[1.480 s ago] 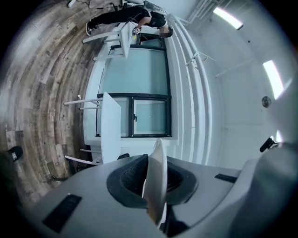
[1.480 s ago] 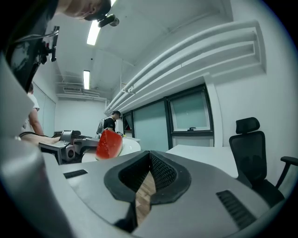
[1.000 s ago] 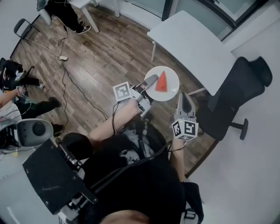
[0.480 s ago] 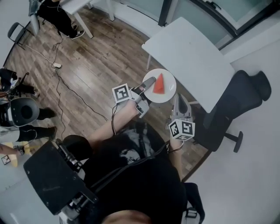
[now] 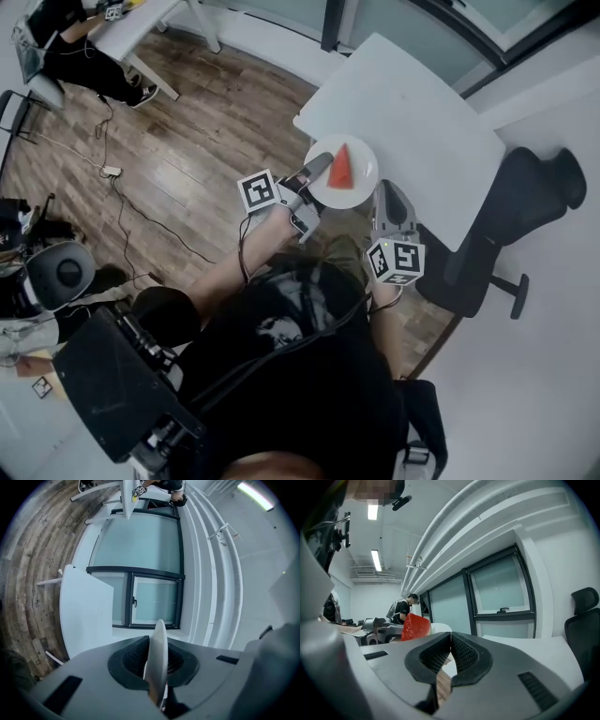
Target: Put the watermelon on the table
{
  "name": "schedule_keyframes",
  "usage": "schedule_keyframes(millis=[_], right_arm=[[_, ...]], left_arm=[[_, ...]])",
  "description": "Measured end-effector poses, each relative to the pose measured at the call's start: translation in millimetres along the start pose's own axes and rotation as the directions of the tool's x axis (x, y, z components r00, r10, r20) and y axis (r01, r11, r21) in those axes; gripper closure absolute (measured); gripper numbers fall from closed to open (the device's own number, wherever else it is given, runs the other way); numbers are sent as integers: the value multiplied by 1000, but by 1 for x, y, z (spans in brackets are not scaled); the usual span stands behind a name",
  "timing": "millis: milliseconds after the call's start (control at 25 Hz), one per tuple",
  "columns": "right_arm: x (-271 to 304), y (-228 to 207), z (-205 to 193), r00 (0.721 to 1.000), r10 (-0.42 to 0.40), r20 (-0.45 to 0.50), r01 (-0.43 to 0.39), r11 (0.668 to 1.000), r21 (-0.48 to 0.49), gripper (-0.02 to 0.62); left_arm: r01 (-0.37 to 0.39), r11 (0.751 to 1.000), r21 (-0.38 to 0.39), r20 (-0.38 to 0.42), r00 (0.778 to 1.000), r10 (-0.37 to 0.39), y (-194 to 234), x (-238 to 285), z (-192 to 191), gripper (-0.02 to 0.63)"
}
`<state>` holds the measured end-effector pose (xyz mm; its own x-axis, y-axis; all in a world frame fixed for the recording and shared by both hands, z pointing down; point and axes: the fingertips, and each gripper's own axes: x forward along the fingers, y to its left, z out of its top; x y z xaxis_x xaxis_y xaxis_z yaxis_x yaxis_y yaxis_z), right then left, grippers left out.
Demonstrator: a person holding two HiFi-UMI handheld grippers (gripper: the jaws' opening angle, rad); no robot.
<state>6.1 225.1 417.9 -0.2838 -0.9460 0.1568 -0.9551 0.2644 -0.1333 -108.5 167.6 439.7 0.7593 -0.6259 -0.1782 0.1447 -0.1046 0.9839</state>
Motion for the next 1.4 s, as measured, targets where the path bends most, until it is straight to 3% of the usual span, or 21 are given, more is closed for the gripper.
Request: schedule_keyframes(millis=[80, 120, 240, 320, 600, 880, 960, 1120, 1320, 1400], right_arm=[[-15, -3, -5, 1000, -15, -3, 15, 1000, 3, 584], [3, -8, -3, 1000, -14, -14, 14, 1000, 3, 584], [104, -37, 8, 999, 5, -51, -5, 1000, -1, 584], [145, -53, 15, 998, 13, -56, -13, 1000, 3, 584], [216, -118, 6, 995, 37, -92, -34, 999, 37, 584], [270, -150, -23, 967, 110, -230, -125, 991, -52, 584], [285, -164, -39, 954, 129, -271, -149, 987, -53, 584], [301, -186, -67, 930, 138, -341, -148, 989, -2, 584], [315, -210, -93, 907, 95, -410, -85, 995, 44, 584], [318, -220, -102, 898, 80, -433, -60, 996, 61, 584]], left_arm=[[-2, 1000, -11, -14, 1000, 2, 3, -3, -19, 578], [-12, 1000, -22, -12, 1000, 12, 10, 7, -8, 578], [-50, 997, -60, 5, 999, 50, 36, 64, 62, 578], [-68, 996, -66, 3, 998, 68, 47, 90, 90, 578], [-124, 991, -47, -21, 992, 123, 103, 165, 133, 578], [-155, 988, -19, -91, 984, 152, 156, 232, 142, 578], [-199, 980, -14, -99, 975, 197, 188, 247, 147, 578], [-335, 941, 44, -103, 936, 337, 258, 274, 169, 578], [-390, 919, -52, -7, 921, 391, 336, 310, 216, 578], [-420, 906, -45, 12, 907, 421, 362, 328, 232, 578]])
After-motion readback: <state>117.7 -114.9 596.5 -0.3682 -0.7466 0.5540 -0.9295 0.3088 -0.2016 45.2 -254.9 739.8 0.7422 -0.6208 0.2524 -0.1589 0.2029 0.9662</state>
